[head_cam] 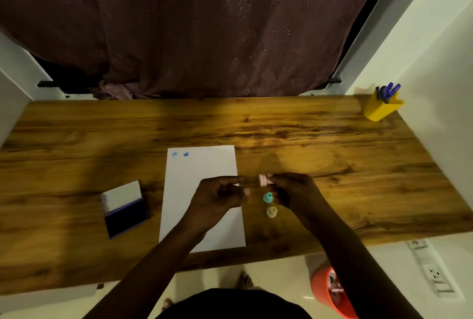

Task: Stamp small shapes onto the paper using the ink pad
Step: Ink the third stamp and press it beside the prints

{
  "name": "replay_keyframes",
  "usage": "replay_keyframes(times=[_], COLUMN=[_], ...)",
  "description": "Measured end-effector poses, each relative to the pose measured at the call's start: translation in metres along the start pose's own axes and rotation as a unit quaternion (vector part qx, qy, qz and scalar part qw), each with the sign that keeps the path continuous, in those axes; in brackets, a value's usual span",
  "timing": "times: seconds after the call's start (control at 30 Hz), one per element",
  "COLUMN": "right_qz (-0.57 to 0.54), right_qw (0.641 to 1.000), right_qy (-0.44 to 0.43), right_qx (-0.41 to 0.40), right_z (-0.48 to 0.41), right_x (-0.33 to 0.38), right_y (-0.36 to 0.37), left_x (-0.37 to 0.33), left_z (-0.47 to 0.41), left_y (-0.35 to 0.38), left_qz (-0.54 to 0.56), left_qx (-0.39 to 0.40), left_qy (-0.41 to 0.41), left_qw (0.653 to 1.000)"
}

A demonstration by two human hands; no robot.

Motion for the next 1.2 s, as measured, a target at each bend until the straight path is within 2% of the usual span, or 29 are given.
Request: replay_keyframes(times=[0.27,0.4,0.53,0.73,0.9,1.2], right_qz=[0.081,0.160,0.224,0.387,0.487,0.600], right_qw=[0.994,0.980,0.963,0.907,0.844,0.748], right_qy=[0.040,-0.052,-0.107,-0.141,-0.177,-0.174], right_qx=[0.055,0.109,0.102,0.084,0.140,0.225], right_z=[-0.005,-0.006,-0.015,-0.029,-0.033,-0.047], right_x=[-0.009,-0.008,-0.008,-0.029,-0.048,-0.081], right_y=[0.060,0.074,0.097,0.153,0.205,0.281], left_x=[-0.001,0.006,0.010,0.014,0.022,0.041], left_z=[0.014,0.029,0.050,0.095,0.127,0.170], left_y=[-0.025,-0.047,-0.078,-0.138,-0.188,-0.233], left_qz=[0.006,0.031,0.056,0.116,0.130,0.155], left_qx=[-0.045,-0.085,-0.149,-0.236,-0.300,-0.338], left_qy=[0.027,0.001,-0.008,0.016,0.000,0.013], left_qw=[0.999,0.996,0.987,0.965,0.945,0.928])
Point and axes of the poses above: each hand's wrist, its own z-axis away from the middle knuckle, its own y-axis out of the palm, x = y × z, the point moved 1 cm from there along -z, towards the middle knuckle, and after that the axes turned 6 degrees about x, right-handed, at the moved point
